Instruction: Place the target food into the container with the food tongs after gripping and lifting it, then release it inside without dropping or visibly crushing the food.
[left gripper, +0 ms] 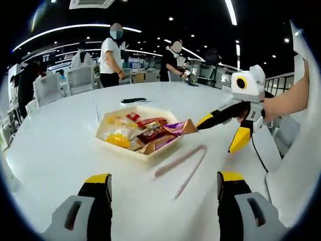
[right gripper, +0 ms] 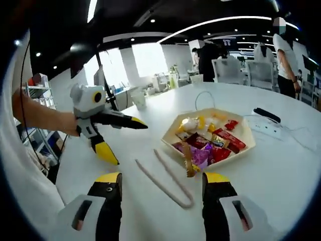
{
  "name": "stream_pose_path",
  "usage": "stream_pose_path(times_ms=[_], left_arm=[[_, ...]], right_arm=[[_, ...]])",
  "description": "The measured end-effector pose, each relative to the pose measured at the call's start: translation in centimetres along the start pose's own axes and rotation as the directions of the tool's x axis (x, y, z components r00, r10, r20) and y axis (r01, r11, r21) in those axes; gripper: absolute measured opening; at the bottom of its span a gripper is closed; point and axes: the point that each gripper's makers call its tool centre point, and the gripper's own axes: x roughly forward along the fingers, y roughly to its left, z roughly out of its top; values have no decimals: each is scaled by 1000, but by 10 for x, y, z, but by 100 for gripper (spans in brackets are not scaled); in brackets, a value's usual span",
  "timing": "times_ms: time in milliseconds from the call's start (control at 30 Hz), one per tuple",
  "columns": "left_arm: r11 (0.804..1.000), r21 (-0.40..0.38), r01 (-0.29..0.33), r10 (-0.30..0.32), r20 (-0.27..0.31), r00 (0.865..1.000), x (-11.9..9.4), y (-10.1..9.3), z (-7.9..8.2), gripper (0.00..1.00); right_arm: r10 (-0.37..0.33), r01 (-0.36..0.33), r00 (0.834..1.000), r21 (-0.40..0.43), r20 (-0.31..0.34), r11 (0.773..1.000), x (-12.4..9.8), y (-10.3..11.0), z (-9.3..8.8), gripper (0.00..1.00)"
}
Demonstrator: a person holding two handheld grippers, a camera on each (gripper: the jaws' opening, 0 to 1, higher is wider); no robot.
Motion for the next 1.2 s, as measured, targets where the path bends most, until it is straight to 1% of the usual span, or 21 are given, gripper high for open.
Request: stream_pose_path(times_ms=[33, 67, 100, 200, 333, 367, 400, 500, 700, 733, 800, 933, 967, 1000, 1033, 1100, 1133, 1167, 1200], left_arm=[[1000, -9, -11, 11, 14, 1000, -3, 2, 3, 92], [999, -16, -29, 30, 42, 999, -8, 5, 9, 93], [999, -28, -32, 33, 59, 998, -11, 6, 13, 93], [997, -63, -47, 53, 99, 994, -19, 10, 21, 99], [994, -98, -55, 68, 131, 989, -30, 14, 29, 99], [993, -101, -55, 69, 133, 989, -31, 14, 30, 99], [993, -104, -58, 73, 151, 986, -35, 14, 35, 99], [993, -106, -60, 79, 178, 981, -44, 13, 41, 99], [993, -94, -70, 88, 202, 975, -65, 6, 47, 99], [993, -93, -71, 90, 214, 973, -74, 4, 50, 99], [993, -86, -75, 92, 222, 971, -81, 2, 53, 99], [993, -78, -86, 102, 241, 965, -104, -3, 61, 99], [992, -91, -86, 105, 239, 965, -110, -4, 62, 99], [992, -96, -85, 106, 237, 966, -112, -5, 63, 99], [991, -105, -88, 111, 243, 964, -118, -10, 69, 99], [990, -107, -95, 120, 271, 955, -127, -13, 76, 99], [989, -111, -95, 122, 281, 952, -132, -14, 78, 99], [988, -120, -93, 126, 303, 945, -139, -20, 84, 99], [988, -120, -95, 128, 311, 942, -143, -23, 87, 99]], right_arm=[[-22, 22, 1000, -12, 9, 1000, -2, -3, 4, 71], [-35, 35, 999, -22, 13, 999, -3, -5, 6, 74], [-39, 39, 999, -20, 19, 999, -5, -6, 8, 77], [-65, 65, 997, -2, 31, 998, -10, -11, 14, 83], [-92, 92, 995, 4, 38, 996, -19, -12, 21, 85], [-94, 94, 995, 3, 39, 996, -20, -12, 22, 85], [-103, 103, 994, -1, 46, 995, -25, -10, 26, 85], [-120, 121, 991, -10, 66, 993, -33, -4, 33, 85], [-142, 143, 984, -1, 110, 990, -44, 8, 43, 85], [-147, 149, 982, -6, 122, 989, -48, 12, 45, 85], [-155, 157, 979, -5, 130, 988, -54, 16, 48, 85], [-168, 171, 973, -8, 157, 985, -66, 25, 55, 85], [-196, 204, 965, -25, 172, 979, -72, 24, 59, 85], [-204, 213, 963, -30, 176, 977, -74, 24, 61, 85], [-197, 205, 964, -28, 177, 978, -79, 29, 63, 84], [-198, 206, 963, -27, 184, 978, -85, 33, 67, 84], [-202, 213, 959, -34, 197, 976, -88, 35, 70, 84], [-205, 218, 956, -41, 210, 975, -94, 38, 73, 84], [-205, 218, 956, -40, 210, 975, -97, 39, 74, 84]])
